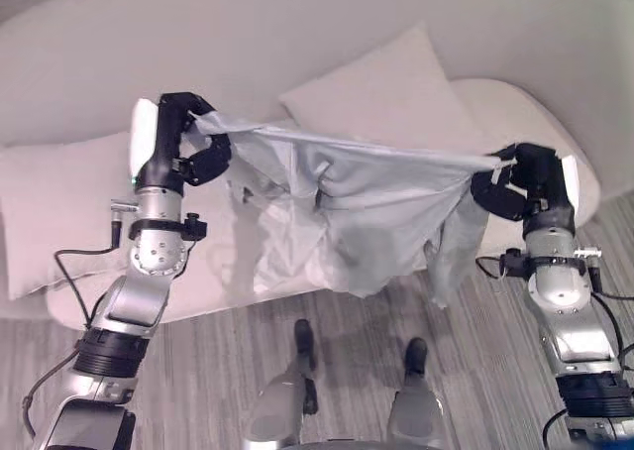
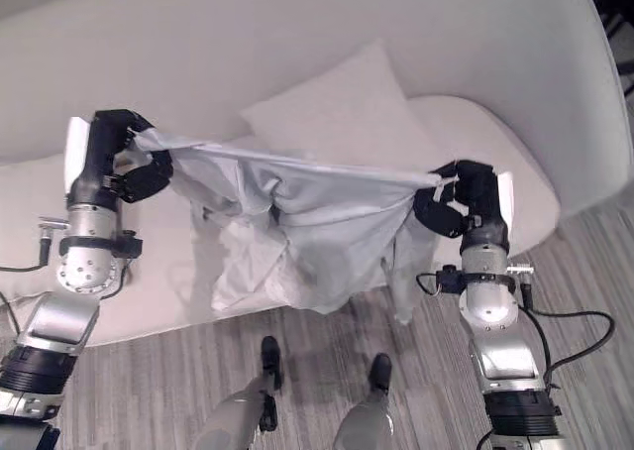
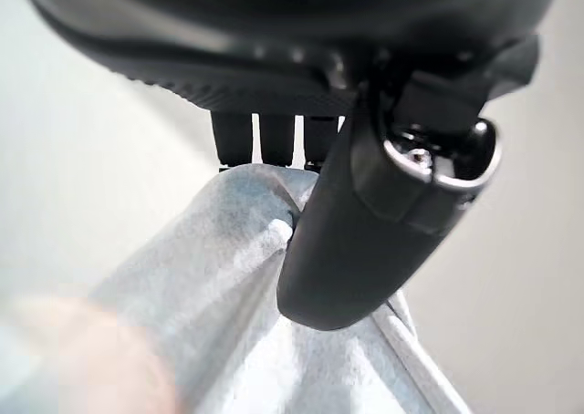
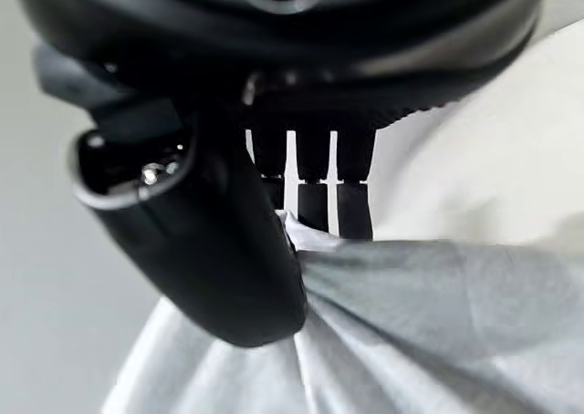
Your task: Hang the clothes on the sofa on the clothes rack.
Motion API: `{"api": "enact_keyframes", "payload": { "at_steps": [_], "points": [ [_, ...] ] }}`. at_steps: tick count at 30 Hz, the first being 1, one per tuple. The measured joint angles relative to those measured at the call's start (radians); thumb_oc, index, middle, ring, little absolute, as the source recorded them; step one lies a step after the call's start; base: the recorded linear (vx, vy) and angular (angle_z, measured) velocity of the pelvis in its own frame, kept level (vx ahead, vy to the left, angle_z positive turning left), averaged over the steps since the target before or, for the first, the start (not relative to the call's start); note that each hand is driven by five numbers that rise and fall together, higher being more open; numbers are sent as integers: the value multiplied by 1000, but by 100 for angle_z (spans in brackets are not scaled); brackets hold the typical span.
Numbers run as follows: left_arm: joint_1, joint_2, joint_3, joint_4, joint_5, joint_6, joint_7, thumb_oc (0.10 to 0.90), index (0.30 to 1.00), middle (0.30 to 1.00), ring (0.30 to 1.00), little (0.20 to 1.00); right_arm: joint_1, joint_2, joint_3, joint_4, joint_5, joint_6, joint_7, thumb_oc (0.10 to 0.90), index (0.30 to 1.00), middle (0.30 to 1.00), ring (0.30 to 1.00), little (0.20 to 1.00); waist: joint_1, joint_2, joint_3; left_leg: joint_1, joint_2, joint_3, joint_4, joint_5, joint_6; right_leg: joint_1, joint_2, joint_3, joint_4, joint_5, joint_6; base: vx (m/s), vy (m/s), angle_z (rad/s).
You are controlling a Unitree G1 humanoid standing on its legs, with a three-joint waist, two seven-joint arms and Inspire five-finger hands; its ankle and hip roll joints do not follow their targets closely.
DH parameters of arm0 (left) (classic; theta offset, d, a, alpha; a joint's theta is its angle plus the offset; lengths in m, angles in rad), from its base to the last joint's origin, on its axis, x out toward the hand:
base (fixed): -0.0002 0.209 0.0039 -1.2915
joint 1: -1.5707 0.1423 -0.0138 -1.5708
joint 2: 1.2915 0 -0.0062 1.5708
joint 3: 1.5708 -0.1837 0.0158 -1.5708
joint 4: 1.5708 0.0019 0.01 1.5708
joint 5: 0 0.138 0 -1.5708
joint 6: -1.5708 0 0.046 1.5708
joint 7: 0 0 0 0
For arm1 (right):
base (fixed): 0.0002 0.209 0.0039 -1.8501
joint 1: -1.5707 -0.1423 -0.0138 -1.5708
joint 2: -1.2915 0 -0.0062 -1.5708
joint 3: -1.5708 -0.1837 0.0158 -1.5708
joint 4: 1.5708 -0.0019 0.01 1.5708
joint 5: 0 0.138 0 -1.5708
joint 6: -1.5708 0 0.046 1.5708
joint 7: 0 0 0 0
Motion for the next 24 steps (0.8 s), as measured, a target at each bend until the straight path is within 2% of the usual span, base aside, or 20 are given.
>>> {"api": "enact_keyframes", "payload": {
  "at_steps": [4, 5, 6, 7, 8, 9, 10, 12, 13, 15, 16, 17, 18, 19, 20, 21, 22, 23, 24],
  "points": [
    [7, 63, 85, -41, 0, -26, 0, 400, 300, 300, 300, 300, -162, -75, -5, -47, -1, -1, 3, 400, 300, 300, 300, 300, 43, -20, -24, 17, -28, 2, 2, 9, 14, 11, -28, -25, 27, 3, 5, -149, 116, 18],
    [-73, 99, 32, 32, 0, -27, 0, 400, 300, 300, 300, 300, -257, -147, 46, 37, -1, 0, -3, 400, 300, 300, 300, 300, 26, -14, -23, 33, -27, -32, 16, 19, 29, -19, -38, -22, 181, -46, 3, -137, -43, 55],
    [-119, 121, 3, 71, 0, -26, -1, 400, 300, 300, 300, 300, -294, -179, 80, 91, -1, 0, 1, 400, 300, 300, 300, 300, 28, -21, -27, 59, -12, -47, 8, 12, 37, -50, -35, 19, 281, -116, 27, -72, -75, 58],
    [-125, 145, 4, 75, -1, -27, 2, 400, 300, 300, 300, 300, -312, -181, 92, 109, -1, 0, 0, 400, 300, 300, 300, 300, 37, -46, -38, 70, -8, -50, 8, 3, 32, -71, -6, 68, 347, -157, 20, -60, -89, 29],
    [-131, 177, 5, 85, -2, -29, 8, 400, 300, 300, 300, 300, -327, -206, 115, 114, -1, -2, -1, 400, 300, 300, 300, 300, 51, -65, -49, 83, -3, -62, 7, 3, 21, -91, 57, 128, 404, -236, -1, -31, -155, 16],
    [-129, 199, 6, 86, -2, -29, 10, 400, 300, 300, 300, 300, -334, -225, 127, 111, -1, -10, 0, 400, 300, 300, 300, 300, 67, -77, -56, 92, -1, -71, 6, 0, 15, -86, 92, 149, 403, -276, -54, -59, -191, 25],
    [-125, 201, 10, 85, -3, -28, 13, 400, 300, 300, 300, 300, -337, -244, 128, 101, -1, -17, 0, 400, 300, 300, 300, 300, 80, -70, -65, 99, 3, -85, 6, -1, 6, -67, 105, 155, 392, -284, -72, -37, -166, 26],
    [-119, 200, 33, 89, -17, -32, 17, 400, 300, 300, 300, 300, -375, -257, 154, 103, 1, -18, 4, 400, 300, 300, 300, 300, 104, -50, -97, 92, 23, -108, 13, -4, -21, -33, 140, 138, 331, -269, -67, -62, -79, 22],
    [-116, 202, 45, 89, -28, -33, 27, 400, 300, 300, 300, 300, -391, -258, 163, 102, 1, -25, 5, 400, 300, 300, 300, 300, 110, -45, -111, 90, 35, -108, 10, -8, -20, -24, 154, 133, 311, -262, -69, -67, -67, 19],
    [-118, 207, 58, 109, -37, -30, 55, 400, 300, 300, 300, 300, -450, -291, 227, 107, 1, -39, 7, 400, 300, 300, 300, 300, 131, -33, -137, 80, 48, -128, 22, -5, -31, -16, 166, 111, 312, -265, -86, -240, -50, 36],
    [-122, 205, 56, 124, -44, -29, 64, 400, 300, 300, 300, 300, -477, -312, 260, 115, 1, -51, 12, 400, 300, 300, 300, 300, 149, -24, -153, 44, 45, -145, 71, 10, -41, -16, 172, 86, 334, -274, -97, -314, -19, 54],
    [-137, 205, 52, 140, -46, -30, 65, 400, 300, 300, 300, 300, -512, -320, 288, 140, 1, -52, 11, 400, 300, 300, 300, 300, 148, -28, -155, 12, 40, -141, 110, 15, -51, -29, 169, 75, 352, -283, -112, -213, 66, 87],
    [-160, 201, 41, 162, -62, -26, 66, 400, 300, 300, 300, 300, -542, -333, 309, 164, 1, -47, 14, 400, 300, 300, 300, 300, 129, -29, -154, -20, 32, -119, 122, 45, -68, -25, 157, 35, 348, -286, -119, -48, 91, 89],
    [-167, 200, 34, 168, -68, -24, 67, 400, 300, 300, 300, 300, -545, -332, 308, 169, 1, -46, 14, 400, 300, 300, 300, 300, 133, -25, -156, -28, 35, -91, 106, 70, -64, -24, 152, 5, 348, -290, -127, -99, 211, 86],
    [-166, 200, 32, 167, -68, -24, 67, 400, 300, 300, 300, 300, -544, -329, 313, 179, 1, -46, 14, 400, 300, 300, 300, 300, 146, -13, -163, -24, 62, -69, 81, 24, -85, -25, 161, -17, 359, -297, -141, -126, 261, 67],
    [-173, 207, 29, 171, -68, -30, 72, 400, 300, 300, 300, 300, -531, -317, 315, 187, 1, -46, 10, 400, 300, 300, 300, 300, 143, -36, -159, -20, 75, -7, 82, -56, -45, -11, 135, -55, 347, -288, -157, -131, 286, 64],
    [-187, 236, 20, 181, -68, -30, 84, 400, 300, 300, 300, 300, -503, -291, 316, 184, 1, -46, 11, 400, 300, 300, 300, 300, 133, -127, -158, -38, 110, 39, 140, -77, -49, -5, 77, -81, 302, -251, -164, -83, 312, 73],
    [-209, 236, 14, 192, -69, -29, 87, 400, 300, 300, 300, 300, -503, -293, 315, 186, 1, -46, 10, 400, 300, 300, 300, 300, 124, -147, -157, -41, 156, 45, 170, -85, -66, 12, 66, -99, 269, -232, -158, -15, 329, 85],
    [-232, 234, -2, 210, -70, -34, 92, 400, 300, 300, 300, 300, -502, -295, 307, 191, 1, -49, 11, 400, 300, 300, 300, 300, 96, -151, -154, -28, 227, 40, 186, -84, -81, 45, 49, -122, 239, -217, -153, 32, 400, 73]
  ]
}}
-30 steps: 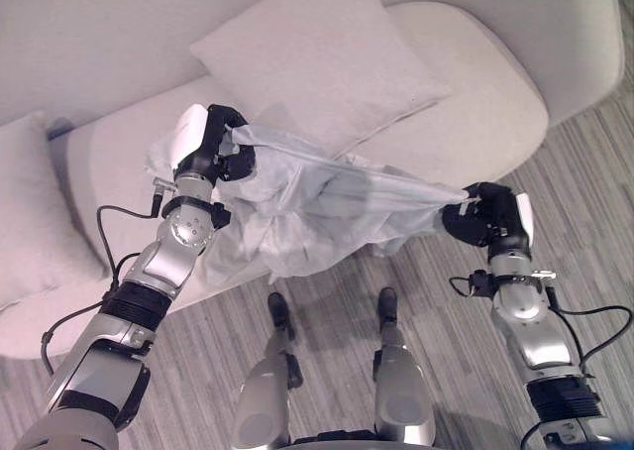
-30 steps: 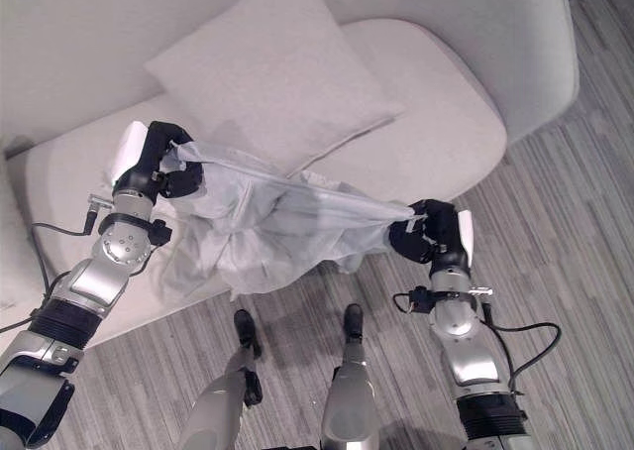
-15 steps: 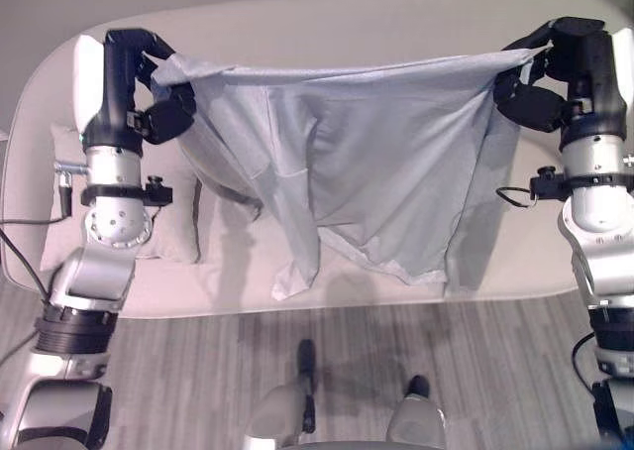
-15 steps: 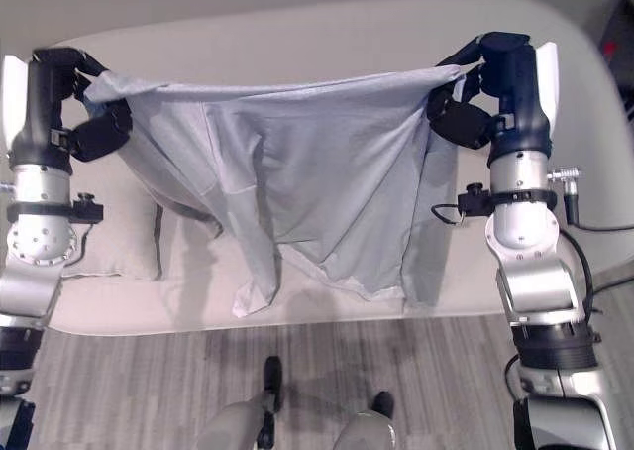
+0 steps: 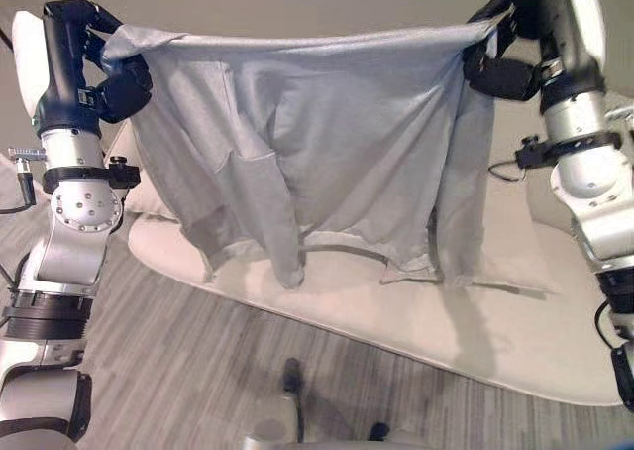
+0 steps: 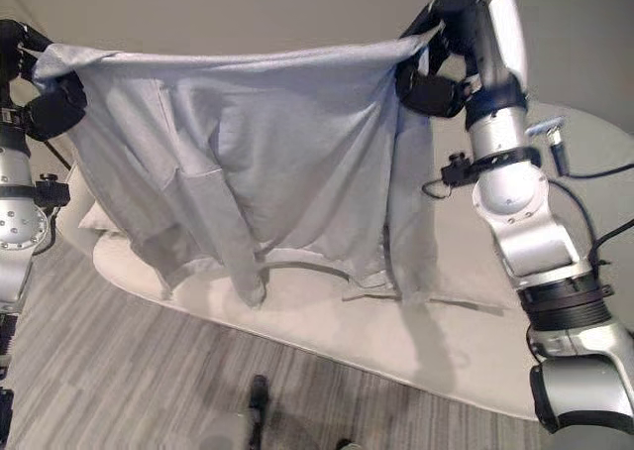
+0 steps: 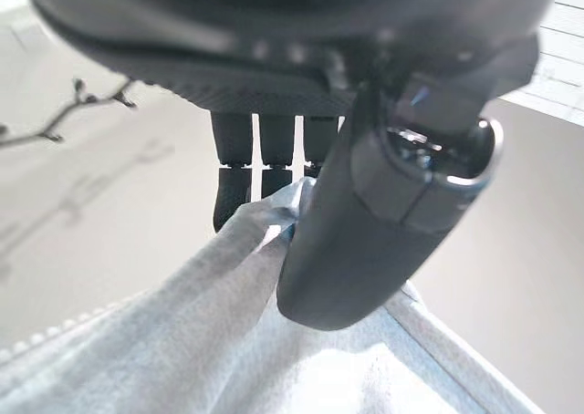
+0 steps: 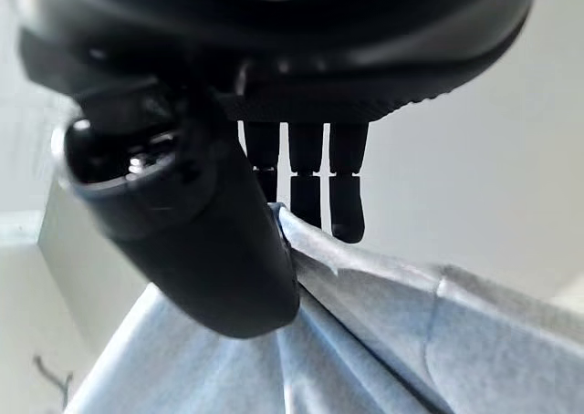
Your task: Hang the clothes on the sofa on the clothes rack.
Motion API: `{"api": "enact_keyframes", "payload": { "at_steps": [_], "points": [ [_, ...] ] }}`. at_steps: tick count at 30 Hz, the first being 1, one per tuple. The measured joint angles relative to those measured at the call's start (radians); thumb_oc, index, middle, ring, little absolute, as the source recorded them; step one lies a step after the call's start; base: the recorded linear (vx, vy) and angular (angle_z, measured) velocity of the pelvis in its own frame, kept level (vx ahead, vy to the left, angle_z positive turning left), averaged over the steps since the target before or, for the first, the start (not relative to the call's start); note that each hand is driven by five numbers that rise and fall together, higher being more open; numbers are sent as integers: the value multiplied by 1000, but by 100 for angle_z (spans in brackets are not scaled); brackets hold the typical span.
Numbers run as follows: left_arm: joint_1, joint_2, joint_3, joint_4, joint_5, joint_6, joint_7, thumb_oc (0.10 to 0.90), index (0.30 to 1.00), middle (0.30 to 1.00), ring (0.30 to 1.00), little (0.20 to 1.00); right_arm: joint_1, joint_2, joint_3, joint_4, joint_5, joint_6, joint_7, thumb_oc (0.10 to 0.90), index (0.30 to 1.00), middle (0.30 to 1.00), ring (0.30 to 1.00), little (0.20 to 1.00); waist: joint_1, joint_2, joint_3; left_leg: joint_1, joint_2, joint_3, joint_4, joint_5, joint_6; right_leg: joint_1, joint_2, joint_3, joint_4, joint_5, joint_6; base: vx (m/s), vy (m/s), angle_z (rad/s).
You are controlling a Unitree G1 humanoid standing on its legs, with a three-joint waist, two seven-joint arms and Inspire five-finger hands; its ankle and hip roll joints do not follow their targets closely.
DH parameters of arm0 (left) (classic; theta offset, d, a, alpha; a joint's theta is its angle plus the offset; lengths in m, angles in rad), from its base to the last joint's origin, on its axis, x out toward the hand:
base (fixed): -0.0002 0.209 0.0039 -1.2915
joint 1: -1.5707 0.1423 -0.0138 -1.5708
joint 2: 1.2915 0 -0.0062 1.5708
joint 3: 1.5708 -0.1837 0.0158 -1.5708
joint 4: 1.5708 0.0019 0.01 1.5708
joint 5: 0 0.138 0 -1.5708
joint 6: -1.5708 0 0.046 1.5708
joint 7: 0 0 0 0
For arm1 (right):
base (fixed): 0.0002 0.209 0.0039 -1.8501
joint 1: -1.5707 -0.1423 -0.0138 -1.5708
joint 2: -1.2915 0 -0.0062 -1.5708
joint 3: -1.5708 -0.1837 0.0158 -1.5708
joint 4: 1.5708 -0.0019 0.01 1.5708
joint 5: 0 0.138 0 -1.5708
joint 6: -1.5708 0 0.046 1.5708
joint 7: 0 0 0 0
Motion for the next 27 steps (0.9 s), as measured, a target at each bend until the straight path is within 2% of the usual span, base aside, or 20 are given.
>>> {"api": "enact_keyframes", "payload": {
  "at_steps": [2, 4, 5, 7, 8, 9, 10, 11, 12, 13, 14, 15, 17, 18, 19, 21, 23, 25, 26, 27],
  "points": [
    [-14, 2, -27, 13, 0, -11, 2, 400, 300, 300, 300, 300, 12, -1, -14, 7, 0, 9, -17, 400, 300, 300, 300, 300, -32, 18, -10, 73, 131, 20, -6, 18, -36, 53, -6, -21, -29, 14, 22, 70, 472, 60],
    [-29, 4, -42, 13, 0, -25, 6, 400, 300, 300, 300, 300, 13, -11, -28, 4, 0, 8, -26, 400, 300, 300, 300, 300, -53, 38, -21, 104, 186, 25, -37, 48, -79, 74, -24, -32, -55, 36, 60, 120, 535, 38],
    [-63, 17, -73, 17, -1, -27, 9, 400, 300, 300, 300, 300, 13, -37, -42, 1, 0, 8, -43, 400, 300, 300, 300, 300, -58, 55, -25, 104, 175, 6, -77, 69, -94, 77, -45, -33, -67, 55, 89, 168, 528, 39],
    [-90, 26, -89, 9, -1, -35, 11, 400, 300, 300, 300, 300, 12, -48, -71, -2, 0, 9, -57, 400, 300, 300, 300, 300, -59, 90, -28, 152, 91, -94, -190, 156, -70, 104, -91, -43, -96, 94, 153, 156, 607, 47],
    [-114, 25, -104, 2, -1, -35, 12, 400, 300, 300, 300, 300, 79, -33, -123, -38, -1, 5, -63, 400, 300, 300, 300, 300, -88, 72, -31, 165, 9, -76, -185, 61, -117, 157, -163, -83, -109, 123, 190, 76, 624, 75],
    [-113, 22, -107, -9, -3, -33, 21, 400, 300, 300, 300, 300, 132, -15, -140, -59, 0, 1, -65, 400, 300, 300, 300, 300, -92, 23, -28, 156, -72, -88, -168, 60, -78, 160, -238, -104, -108, 202, 176, 46, 610, 72],
    [-113, 21, -108, -10, -4, -32, 22, 400, 300, 300, 300, 300, 134, -15, -140, -60, -1, 2, -63, 400, 300, 300, 300, 300, -91, 23, -28, 156, -76, -88, -166, 57, -73, 159, -242, -104, -107, 213, 175, 37, 417, 21],
    [-124, 23, -140, -15, -14, -10, 21, 400, 300, 300, 300, 300, 167, -10, -136, -60, -3, 11, -56, 400, 300, 300, 300, 300, -57, 28, -24, 139, -133, -70, -132, 28, -9, 89, -302, -99, -52, 389, 129, 70, 882, 11],
    [-132, 27, -151, -10, -39, 1, 23, 400, 300, 300, 300, 300, 167, 0, -120, -43, -4, 9, -56, 400, 300, 300, 300, 300, -36, 30, -20, 144, -193, -70, -135, 5, 59, -18, -316, -123, 40, 295, 146, 79, 796, 18],
    [-131, 28, -153, -17, -39, 5, 25, 400, 300, 300, 300, 300, 160, 5, -116, -43, -3, 12, -62, 400, 300, 300, 300, 300, -29, 34, -17, 129, -212, -75, -110, -14, 93, -42, -254, -38, 47, 248, 144, 122, 850, 70],
    [-168, 15, -169, -13, -40, 18, 33, 400, 300, 300, 300, 300, 135, 1, -109, -43, -2, 20, -67, 400, 300, 300, 300, 300, -49, 55, -1, 94, -192, -118, -80, -22, 114, -101, -111, 71, 170, 68, 57, 106, 252, 62],
    [-186, 1, -174, -10, -39, 10, 39, 400, 300, 300, 300, 300, 71, -18, -69, -32, -2, 19, -72, 400, 300, 300, 300, 300, -41, 88, 19, 108, -152, -129, -107, -14, 112, -155, 8, 75, 233, -28, -48, 83, 170, 57],
    [-186, -1, -174, -7, -39, 12, 40, 400, 300, 300, 300, 300, 18, -37, -47, -32, -2, -2, -63, 400, 300, 300, 300, 300, -41, 125, 43, 107, -124, -161, -111, -4, 106, -171, 200, 122, 138, -36, -53, 93, 162, 41],
    [-186, 6, -171, -6, -39, 14, 40, 400, 300, 300, 300, 300, 19, -50, -51, -29, -2, -6, -63, 400, 300, 300, 300, 300, -47, 89, 43, 106, -151, -177, -114, -3, 103, -151, 259, 182, 30, -24, -36, 110, 161, 96],
    [-169, 3, -164, -15, -38, 14, 47, 400, 300, 300, 300, 300, 23, -81, -56, -26, -3, -13, -63, 400, 300, 300, 300, 300, -66, 67, 46, 116, -185, -203, -134, -2, 89, -125, 271, 221, -22, 34, -87, 130, 132, 85],
    [-55, -14, -120, -72, -35, 21, 34, 400, 300, 300, 300, 300, 43, -130, -101, -11, -1, -11, -60, 400, 300, 300, 300, 300, -55, 68, 46, 126, -196, -201, -146, 17, 72, -92, 257, 200, -56, 43, -83, 181, 145, 54],
    [-39, -117, -100, -76, -35, 24, 11, 400, 300, 300, 300, 300, 45, -104, -118, 6, -1, -14, -59, 400, 300, 300, 300, 300, -50, 43, 61, 81, -245, -171, -8, 5, 51, -27, 206, 170, -110, 51, -73, 127, 197, 47],
    [-37, -115, -99, -76, -35, 26, 1, 400, 300, 300, 300, 300, 66, -101, -118, 4, -1, -16, -55, 400, 300, 300, 300, 300, -49, 24, 70, 65, -262, -158, 54, -13, 30, 11, 173, 163, -127, 54, -69, 104, 272, 41],
    [-39, -91, -96, -78, -35, 20, 1, 400, 300, 300, 300, 300, 70, -99, -118, -2, -1, -16, -52, 400, 300, 300, 300, 300, -50, 1, 78, 47, -248, -118, 76, -41, 31, 18, 155, 166, -139, 53, -70, 125, 266, 16],
    [-55, -53, -95, -71, -35, 10, 1, 400, 300, 300, 300, 300, 69, -99, -120, -11, -1, -16, -51, 400, 300, 300, 300, 300, -53, -22, 89, 37, -179, -92, 30, -50, 26, 18, 142, 176, -150, 55, -68, 227, 355, 4]
  ]
}}
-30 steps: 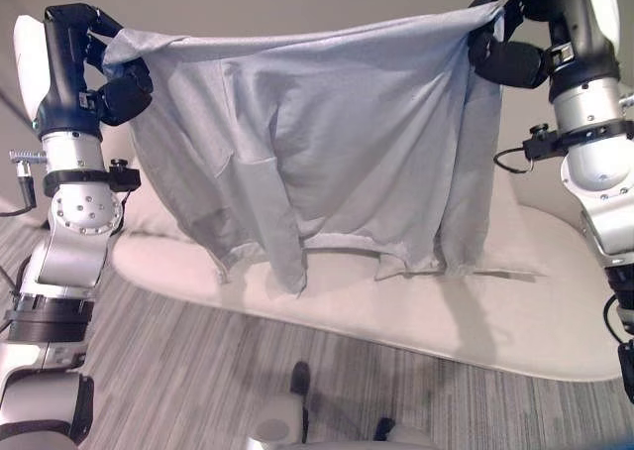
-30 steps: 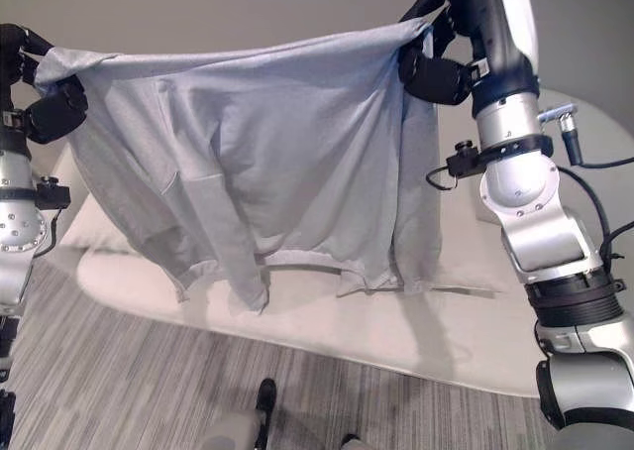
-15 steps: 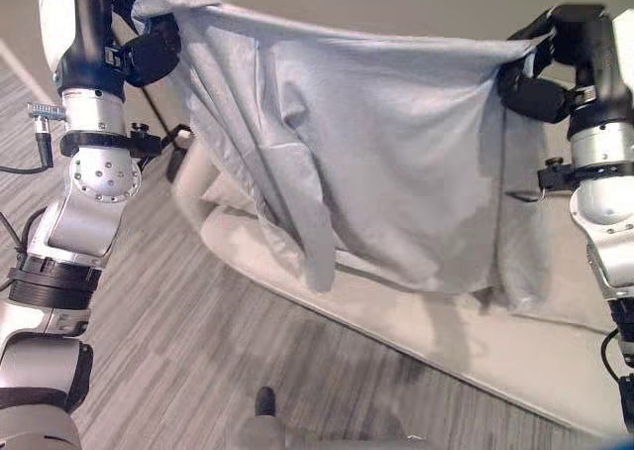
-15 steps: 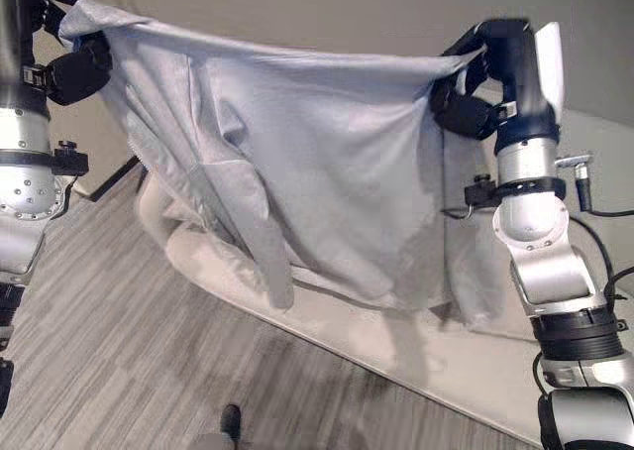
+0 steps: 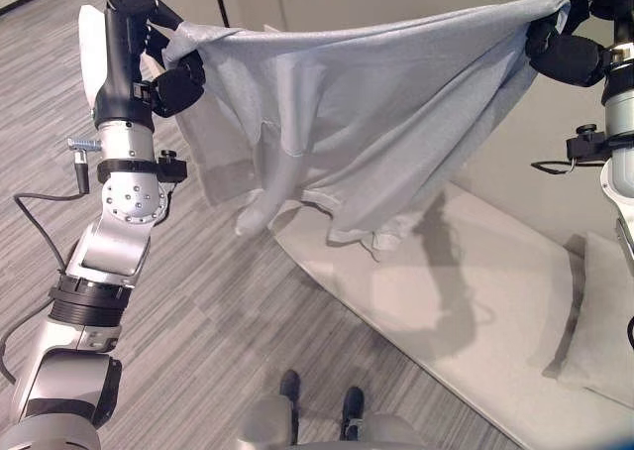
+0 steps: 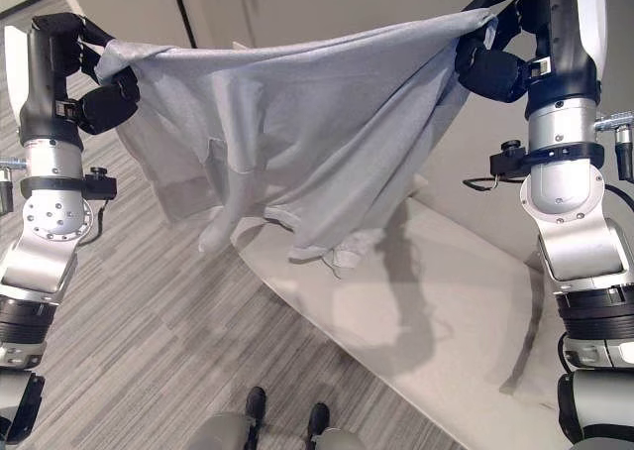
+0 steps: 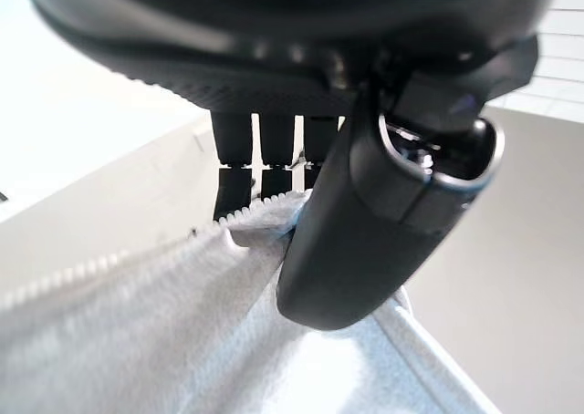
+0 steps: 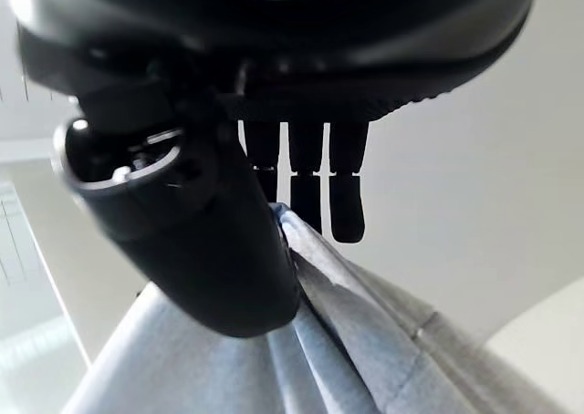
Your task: Hang the clothes on the sofa on the clothes rack.
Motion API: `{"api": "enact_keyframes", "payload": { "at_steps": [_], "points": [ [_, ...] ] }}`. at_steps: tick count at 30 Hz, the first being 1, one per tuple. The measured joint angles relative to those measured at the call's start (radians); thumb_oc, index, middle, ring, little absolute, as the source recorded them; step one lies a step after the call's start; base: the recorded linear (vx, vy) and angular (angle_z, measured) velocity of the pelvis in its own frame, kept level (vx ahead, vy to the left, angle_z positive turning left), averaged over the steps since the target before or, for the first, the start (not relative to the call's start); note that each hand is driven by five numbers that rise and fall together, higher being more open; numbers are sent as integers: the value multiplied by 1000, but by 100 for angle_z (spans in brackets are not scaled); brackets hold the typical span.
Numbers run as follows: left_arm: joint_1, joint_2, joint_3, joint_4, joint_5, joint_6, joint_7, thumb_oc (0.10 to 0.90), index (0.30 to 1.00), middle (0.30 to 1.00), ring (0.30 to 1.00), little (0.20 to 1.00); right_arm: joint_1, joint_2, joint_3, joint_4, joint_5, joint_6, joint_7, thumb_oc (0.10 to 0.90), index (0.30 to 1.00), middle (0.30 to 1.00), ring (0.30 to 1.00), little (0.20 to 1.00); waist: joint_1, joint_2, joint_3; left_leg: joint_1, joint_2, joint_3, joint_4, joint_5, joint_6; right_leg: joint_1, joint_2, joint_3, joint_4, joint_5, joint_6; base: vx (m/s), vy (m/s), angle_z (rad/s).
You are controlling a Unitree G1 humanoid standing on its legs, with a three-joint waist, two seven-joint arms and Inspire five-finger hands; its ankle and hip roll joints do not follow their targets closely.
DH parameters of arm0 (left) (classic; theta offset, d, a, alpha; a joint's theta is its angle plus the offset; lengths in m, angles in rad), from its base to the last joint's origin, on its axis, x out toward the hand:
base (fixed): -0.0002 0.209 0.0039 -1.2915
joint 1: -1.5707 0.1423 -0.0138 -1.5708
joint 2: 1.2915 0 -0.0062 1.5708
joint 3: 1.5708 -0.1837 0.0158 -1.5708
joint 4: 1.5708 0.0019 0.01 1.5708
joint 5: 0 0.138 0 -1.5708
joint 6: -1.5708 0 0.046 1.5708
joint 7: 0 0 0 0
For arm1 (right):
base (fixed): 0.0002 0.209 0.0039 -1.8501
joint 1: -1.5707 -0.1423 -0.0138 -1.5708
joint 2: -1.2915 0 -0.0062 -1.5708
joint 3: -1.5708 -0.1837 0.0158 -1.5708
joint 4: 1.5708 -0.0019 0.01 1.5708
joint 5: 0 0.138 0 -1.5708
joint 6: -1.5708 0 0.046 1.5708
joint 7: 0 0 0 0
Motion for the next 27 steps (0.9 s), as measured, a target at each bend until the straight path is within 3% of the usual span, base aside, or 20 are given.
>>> {"api": "enact_keyframes", "payload": {
  "at_steps": [2, 4, 5, 6, 8, 9, 10, 11, 12, 13, 14, 15, 17, 18, 19, 20, 23, 25, 26, 27],
  "points": [
    [-24, 16, -16, 40, -1, -25, -4, 400, 300, 300, 300, 300, 37, 24, -37, 17, 1, -2, 13, 400, 300, 300, 300, 300, -29, -9, 4, -26, 230, 1, -155, 6, -54, 5, -11, 36, 3, -1, 9, 360, 521, 10],
    [-28, 16, -41, 51, -4, -22, -7, 400, 300, 300, 300, 300, 41, 27, -49, 21, 0, 1, 13, 400, 300, 300, 300, 300, -41, -9, 3, -89, 283, 9, -175, 17, -70, 8, -57, 64, -4, -7, 25, 377, 499, 10],
    [-47, 16, -65, 51, -4, -23, -8, 400, 300, 300, 300, 300, 49, 33, -62, 19, 0, 1, 10, 400, 300, 300, 300, 300, -47, -6, 2, -139, 287, 43, -173, 26, -67, 34, -101, 54, -21, -12, 98, 571, 690, 11],
    [-51, 15, -77, 49, -4, -25, -9, 400, 300, 300, 300, 300, 66, 37, -76, 16, 0, 1, 8, 400, 300, 300, 300, 300, -47, 1, -2, -162, 284, 68, -171, 37, -62, 59, -130, 46, -38, -12, 137, 608, 726, -5],
    [-50, 15, -78, 42, -4, -17, -23, 400, 300, 300, 300, 300, 123, 52, -142, -45, -2, 17, 13, 400, 300, 300, 300, 300, -42, 85, -21, -132, 215, 121, -110, 36, -33, 121, -187, 5, -37, 5, 171, 490, 651, -20],
    [-51, 21, -76, 43, -4, -17, -27, 400, 300, 300, 300, 300, 145, 102, -179, -72, -4, 16, 10, 400, 300, 300, 300, 300, -47, 80, -24, -113, 162, 107, -109, 147, -27, 120, -247, -28, 14, 8, 166, 312, 573, -3],
    [-52, 20, -78, 41, -4, -19, -27, 400, 300, 300, 300, 300, 200, 120, -199, -138, -5, 24, -4, 400, 300, 300, 300, 300, -50, 63, -34, -69, 25, 148, -113, 149, 43, 49, -400, -69, 189, 107, 140, 280, 509, 7],
    [-52, 24, -77, 39, -4, -19, -28, 400, 300, 300, 300, 300, 206, 120, -189, -149, -10, 26, -5, 400, 300, 300, 300, 300, -56, 70, -39, -34, -26, 165, -143, 144, 83, 11, -455, -66, 263, 190, 123, 264, 474, 14],
    [-53, 25, -74, 38, -4, -21, -28, 400, 300, 300, 300, 300, 210, 120, -177, -147, -29, 25, -5, 400, 300, 300, 300, 300, -65, 82, -49, -7, -58, 170, -173, 141, 111, -28, -482, -52, 318, 177, 136, 433, 522, 19],
    [-66, 46, -63, 34, -4, -24, -25, 400, 300, 300, 300, 300, 208, 113, -144, -125, -42, 25, -5, 400, 300, 300, 300, 300, -67, 103, -65, 26, -101, 157, -196, 108, 190, -123, -425, 11, 434, 104, 165, 412, 435, 26],
    [-79, 46, -62, 35, -4, -23, -24, 400, 300, 300, 300, 300, 215, 109, -138, -120, -41, 25, -5, 400, 300, 300, 300, 300, -76, 104, -64, 46, -113, 143, -209, 97, 204, -162, -366, 55, 502, 44, 162, 374, 319, 39],
    [-86, 47, -61, 35, -4, -25, -21, 400, 300, 300, 300, 300, 224, 110, -128, -119, -40, 25, -4, 400, 300, 300, 300, 300, -83, 109, -64, 71, -116, 140, -215, 103, 190, -201, -272, 59, 512, -58, 156, 252, 112, 31],
    [-82, 51, -59, 40, -4, -21, -23, 400, 300, 300, 300, 300, 223, 107, -126, -119, -40, 20, -2, 400, 300, 300, 300, 300, -90, 107, -65, 96, -133, 137, -214, 84, 172, -255, -207, -19, 443, -75, 137, 359, 79, 17],
    [-67, 31, -39, 40, -4, -24, -24, 400, 300, 300, 300, 300, 225, 106, -126, -119, -40, 12, -1, 400, 300, 300, 300, 300, -92, 120, -64, 115, -126, 121, -215, 32, 136, -317, -107, -37, 376, -76, 134, 333, 69, 10],
    [-54, 21, -31, 42, -4, -23, -25, 400, 300, 300, 300, 300, 226, 106, -126, -118, -40, 10, 1, 400, 300, 300, 300, 300, -95, 120, -64, 124, -126, 119, -215, 16, 119, -355, -56, -36, 353, -74, 131, 338, 64, 6],
    [-37, 8, -18, 42, -3, -24, -27, 400, 300, 300, 300, 300, 226, 106, -126, -119, -40, 5, 1, 400, 300, 300, 300, 300, -97, 122, -65, 133, -126, 118, -215, -8, 89, -398, -2, -33, 335, -70, 134, 206, 33, 14],
    [17, -4, -17, 48, -3, -3, -57, 400, 300, 300, 300, 300, 227, 83, -129, -119, -40, -4, 8, 400, 300, 300, 300, 300, -128, 120, -69, 202, -182, 97, -213, -66, 78, -466, 118, -93, 168, 23, 71, 345, 0, 37],
    [46, -66, -17, 43, -1, -2, -65, 400, 300, 300, 300, 300, 226, 61, -135, -101, -40, -5, 13, 400, 300, 300, 300, 300, -140, 114, -76, 304, -268, 60, -210, -77, 78, -378, 115, -83, 76, 84, -33, 349, -52, 79],
    [65, -128, -12, 36, -1, -2, -69, 400, 300, 300, 300, 300, 227, 63, -134, -72, -40, -2, 13, 400, 300, 300, 300, 300, -142, 128, -97, 356, -297, 21, -199, -85, 73, -312, 114, -49, 41, 151, -113, 312, -74, 78],
    [101, -170, 1, 3, 0, -5, -67, 400, 300, 300, 300, 300, 232, 60, -134, -64, -39, 2, 14, 400, 300, 300, 300, 300, -124, 155, -117, 359, -299, 24, -147, -86, 59, -253, 103, -41, -10, 217, -149, 412, -106, 79]
  ]
}}
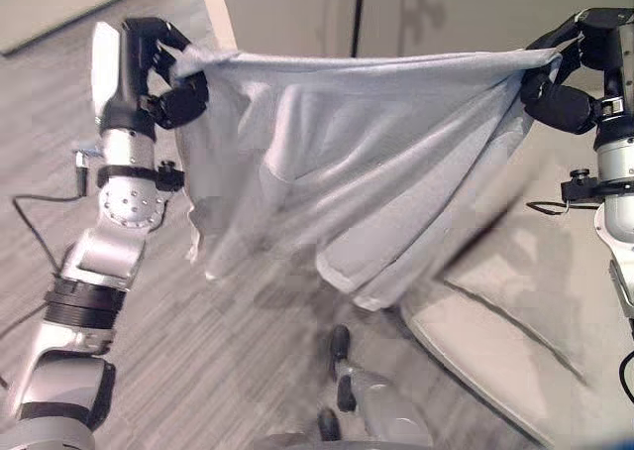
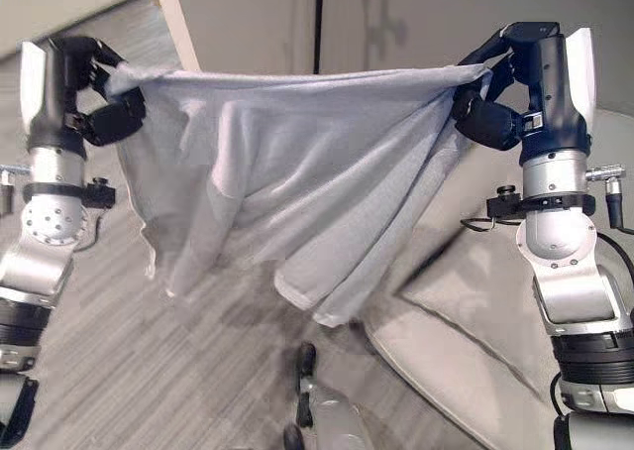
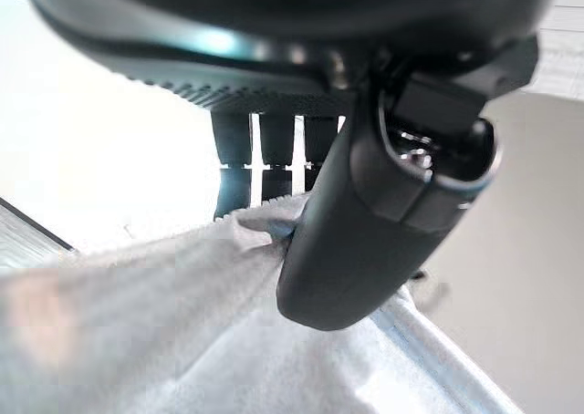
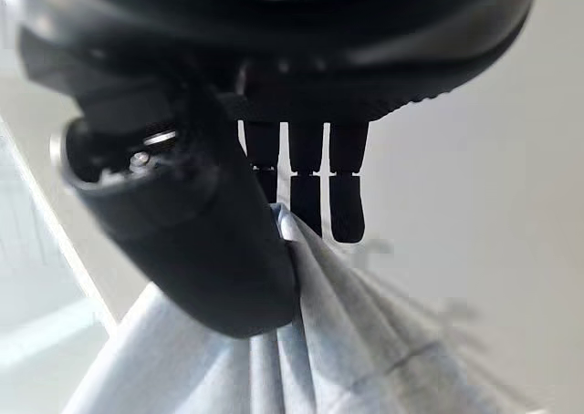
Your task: Hang the clothes on the sofa on the clothes rack.
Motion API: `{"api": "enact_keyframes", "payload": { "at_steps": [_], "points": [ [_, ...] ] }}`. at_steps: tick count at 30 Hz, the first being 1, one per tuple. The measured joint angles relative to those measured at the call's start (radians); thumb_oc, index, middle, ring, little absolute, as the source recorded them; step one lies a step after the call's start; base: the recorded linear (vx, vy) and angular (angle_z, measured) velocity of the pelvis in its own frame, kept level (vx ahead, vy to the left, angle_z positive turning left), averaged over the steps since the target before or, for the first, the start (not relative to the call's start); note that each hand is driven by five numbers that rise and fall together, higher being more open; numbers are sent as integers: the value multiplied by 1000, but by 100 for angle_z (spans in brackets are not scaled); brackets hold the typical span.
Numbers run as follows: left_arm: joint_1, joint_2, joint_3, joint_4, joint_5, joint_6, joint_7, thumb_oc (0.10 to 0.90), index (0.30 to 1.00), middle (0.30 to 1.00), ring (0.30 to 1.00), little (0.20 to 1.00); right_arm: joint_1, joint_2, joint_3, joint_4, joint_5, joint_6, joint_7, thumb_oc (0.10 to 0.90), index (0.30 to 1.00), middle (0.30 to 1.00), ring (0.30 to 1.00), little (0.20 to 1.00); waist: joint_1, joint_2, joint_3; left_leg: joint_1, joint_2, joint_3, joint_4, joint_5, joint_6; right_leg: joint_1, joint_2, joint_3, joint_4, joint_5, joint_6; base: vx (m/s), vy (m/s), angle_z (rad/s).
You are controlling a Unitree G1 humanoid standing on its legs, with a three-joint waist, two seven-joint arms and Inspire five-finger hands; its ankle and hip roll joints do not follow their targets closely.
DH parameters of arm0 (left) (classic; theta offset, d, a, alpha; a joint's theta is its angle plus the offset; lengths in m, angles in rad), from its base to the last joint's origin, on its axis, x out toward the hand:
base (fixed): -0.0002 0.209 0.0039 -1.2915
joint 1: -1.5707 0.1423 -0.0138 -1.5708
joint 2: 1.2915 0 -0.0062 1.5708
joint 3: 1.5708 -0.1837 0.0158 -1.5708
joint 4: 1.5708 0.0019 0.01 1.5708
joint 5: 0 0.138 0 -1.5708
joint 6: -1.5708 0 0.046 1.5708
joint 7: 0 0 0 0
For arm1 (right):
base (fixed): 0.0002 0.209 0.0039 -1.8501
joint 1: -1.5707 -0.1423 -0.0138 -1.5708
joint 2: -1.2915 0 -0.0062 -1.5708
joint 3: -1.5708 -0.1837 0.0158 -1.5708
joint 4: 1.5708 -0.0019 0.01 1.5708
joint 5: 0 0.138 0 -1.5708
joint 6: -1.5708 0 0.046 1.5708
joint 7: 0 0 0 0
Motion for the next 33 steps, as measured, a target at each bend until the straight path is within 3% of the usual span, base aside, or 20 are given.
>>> {"api": "enact_keyframes", "payload": {
  "at_steps": [2, 3, 5, 6, 7, 8, 10, 11, 12, 13, 14, 15, 17, 18, 20, 26, 28, 29, 30, 33],
  "points": [
    [12, 7, 16, -49, 1, 1, -10, 400, 300, 300, 300, 300, 50, -1, -4, 2, 0, 6, 13, 400, 300, 300, 300, 300, 39, -30, 2, -24, 103, 88, 95, -67, -47, 105, -3, 14, -78, -30, 0, 424, -150, 35],
    [13, 11, 27, -57, 1, 0, -10, 400, 300, 300, 300, 300, 52, 2, -4, 3, 0, 5, 24, 400, 300, 300, 300, 300, 57, -40, 4, -71, 146, 89, 184, -75, -65, 121, 0, 20, -77, -51, 4, 324, -142, 2],
    [35, 13, 76, -70, 1, 0, -13, 400, 300, 300, 300, 300, 47, 32, -4, 3, 0, 5, 41, 400, 300, 300, 300, 300, 95, -81, 32, -302, 194, 12, 702, -79, -109, 168, -11, 54, -70, -70, 24, 179, -78, -45],
    [47, 24, 91, -73, 0, 0, -13, 400, 300, 300, 300, 300, 51, 44, -4, -7, 0, 4, 53, 400, 300, 300, 300, 300, 99, -101, 44, -362, 203, 14, 784, -89, -106, 192, -19, 81, -72, -71, 23, 197, -32, -59],
    [51, 44, 96, -72, -1, 2, -17, 400, 300, 300, 300, 300, 57, 61, -4, -13, 0, 2, 59, 400, 300, 300, 300, 300, 85, -139, 55, -423, 216, 22, 753, -101, -88, 228, -40, 114, -74, -104, 8, 206, 27, -13],
    [53, 64, 98, -86, -1, -1, -23, 400, 300, 300, 300, 300, 58, 67, -10, -20, 0, 1, 59, 400, 300, 300, 300, 300, 60, -174, 72, -463, 236, 58, 598, -93, -49, 264, -63, 122, -75, -128, 52, 241, 94, -23],
    [60, 79, 93, -84, 1, -1, -31, 400, 300, 300, 300, 300, 58, 77, -10, -23, -1, 2, 59, 400, 300, 300, 300, 300, 44, -171, 70, -490, 270, 14, 205, 28, -30, 319, -55, 174, -77, -166, 110, 356, 120, -76],
    [61, 121, 75, -82, 1, -1, -32, 400, 300, 300, 300, 300, 37, 84, -9, -21, -2, 2, 54, 400, 300, 300, 300, 300, 48, -153, 67, -470, 259, -129, -78, 62, -44, 324, -54, 240, -76, -196, 135, 235, 67, -110],
    [59, 129, 75, -83, 2, 0, -32, 400, 300, 300, 300, 300, 18, 77, -9, -13, -3, 2, 55, 400, 300, 300, 300, 300, 50, -133, 81, -493, 258, -165, -82, 71, -49, 332, -51, 256, -76, -200, 142, 211, 111, -146],
    [81, 125, 73, -88, 2, 3, -33, 400, 300, 300, 300, 300, 25, 80, -10, -8, -3, 9, 58, 400, 300, 300, 300, 300, 55, -84, 68, -476, 260, -131, -60, 138, 6, 366, -38, 264, -76, -222, 176, 236, 181, -141],
    [110, 130, 67, -113, 4, 1, -34, 400, 300, 300, 300, 300, 51, 88, -20, -14, -4, 15, 57, 400, 300, 300, 300, 300, 47, -28, 49, -399, 267, -153, -49, 304, 11, 428, -24, 253, -74, -284, 234, 239, 188, -113],
    [120, 123, 69, -145, 4, 3, -30, 400, 300, 300, 300, 300, 70, 99, -25, -24, -3, 17, 52, 400, 300, 300, 300, 300, 23, -53, 38, -363, 218, -136, -70, 289, 46, 431, -81, 232, -65, -294, 249, 241, 196, -79],
    [110, 138, 71, -199, 6, -1, -31, 400, 300, 300, 300, 300, 53, 97, -44, -23, -3, 17, 51, 400, 300, 300, 300, 300, 24, -55, 38, -345, 167, -77, -70, 260, 78, 400, -147, 203, -55, -291, 269, 117, 136, -60],
    [97, 141, 71, -194, 6, -2, -32, 400, 300, 300, 300, 300, 50, 98, -43, -20, -3, 19, 50, 400, 300, 300, 300, 300, 26, -55, 38, -333, 149, -65, -69, 249, 91, 400, -157, 195, -79, -270, 302, 121, 105, -50],
    [90, 149, 87, -193, 6, -2, -32, 400, 300, 300, 300, 300, 51, 100, -41, -19, -3, 20, 51, 400, 300, 300, 300, 300, 42, -54, 38, -308, 130, -35, -70, 219, 91, 380, -165, 183, -84, -262, 314, 142, 121, -41],
    [89, 175, 106, -202, 6, -16, -32, 400, 300, 300, 300, 300, 47, 100, -39, -22, -4, 20, 51, 400, 300, 300, 300, 300, 68, -52, 37, -272, 115, -9, -70, 175, 109, 380, -169, 183, -68, -255, 316, 60, 130, -16],
    [85, 183, 105, -201, 6, -21, -30, 400, 300, 300, 300, 300, 26, 99, -37, -13, -5, 24, 51, 400, 300, 300, 300, 300, 80, -7, 60, -268, 166, 21, -68, 173, 121, 205, -137, 185, 242, -301, 357, -7, 97, -63],
    [85, 189, 108, -197, 6, -19, -31, 400, 300, 300, 300, 300, 27, 101, -25, -12, -8, 29, 51, 400, 300, 300, 300, 300, 88, -10, 88, -231, 180, 38, -58, 156, 135, 11, -174, 157, 639, -313, 362, 48, -11, -88],
    [87, 189, 108, -196, 6, -17, -31, 400, 300, 300, 300, 300, 27, 103, -20, -15, -17, 29, 50, 400, 300, 300, 300, 300, 86, -26, 96, -200, 160, 59, -60, 136, 142, -34, -247, 118, 719, -326, 339, 123, -142, -75],
    [88, 184, 125, -208, 7, -20, -31, 400, 300, 300, 300, 300, 25, 102, -32, -42, -40, 28, 36, 400, 300, 300, 300, 300, 74, -32, 98, -173, 144, 70, -62, 108, 129, -50, -360, 95, 459, -296, 378, 144, -167, -24]
  ]
}}
